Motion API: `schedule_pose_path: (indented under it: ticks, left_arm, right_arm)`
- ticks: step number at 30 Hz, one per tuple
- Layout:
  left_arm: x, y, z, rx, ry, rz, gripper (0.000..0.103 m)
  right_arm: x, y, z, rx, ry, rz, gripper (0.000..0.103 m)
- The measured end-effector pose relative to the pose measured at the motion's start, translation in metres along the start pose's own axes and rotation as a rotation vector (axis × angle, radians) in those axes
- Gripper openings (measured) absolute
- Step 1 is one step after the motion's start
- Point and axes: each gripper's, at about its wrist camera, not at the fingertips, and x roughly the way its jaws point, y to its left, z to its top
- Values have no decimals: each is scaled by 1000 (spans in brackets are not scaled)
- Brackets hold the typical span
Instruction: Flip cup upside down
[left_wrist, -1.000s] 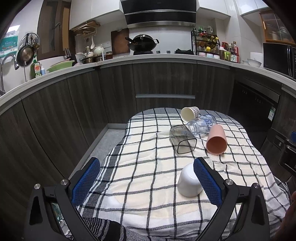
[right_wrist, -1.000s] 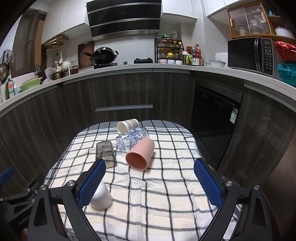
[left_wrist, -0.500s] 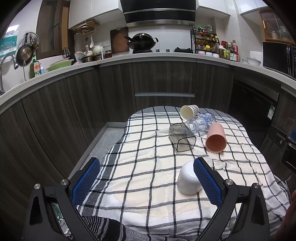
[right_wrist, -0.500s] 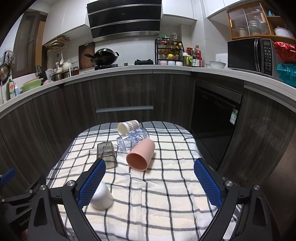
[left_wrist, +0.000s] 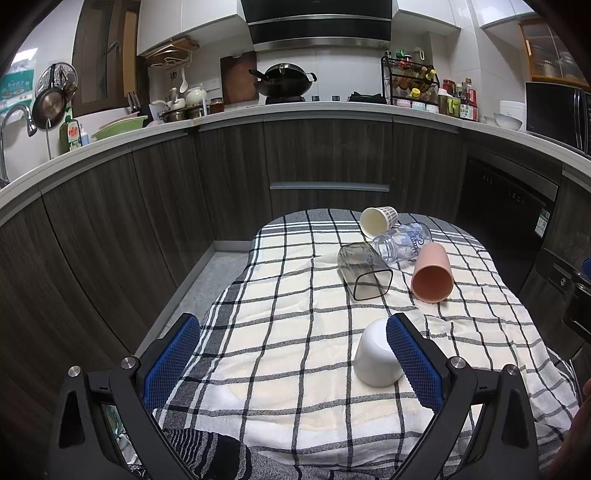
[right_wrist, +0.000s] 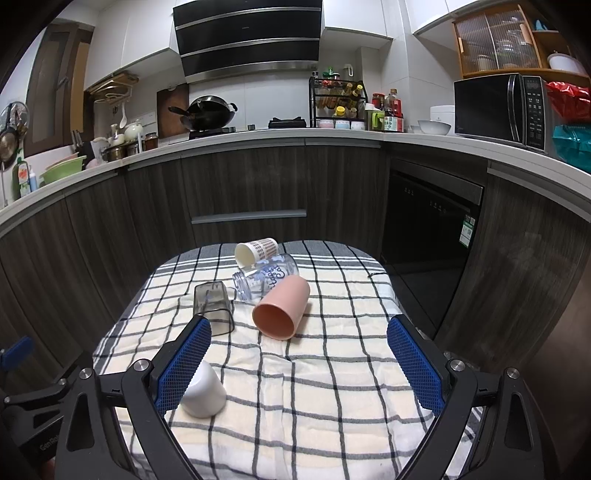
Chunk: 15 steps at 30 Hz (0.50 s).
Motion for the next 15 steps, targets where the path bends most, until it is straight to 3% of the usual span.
schedule_pose_path:
  ticks: [15]
  left_arm:
    - [1,0,-3,-5,8,-2,103]
  right_arm:
    - [1,2,-2,1,9,3,96]
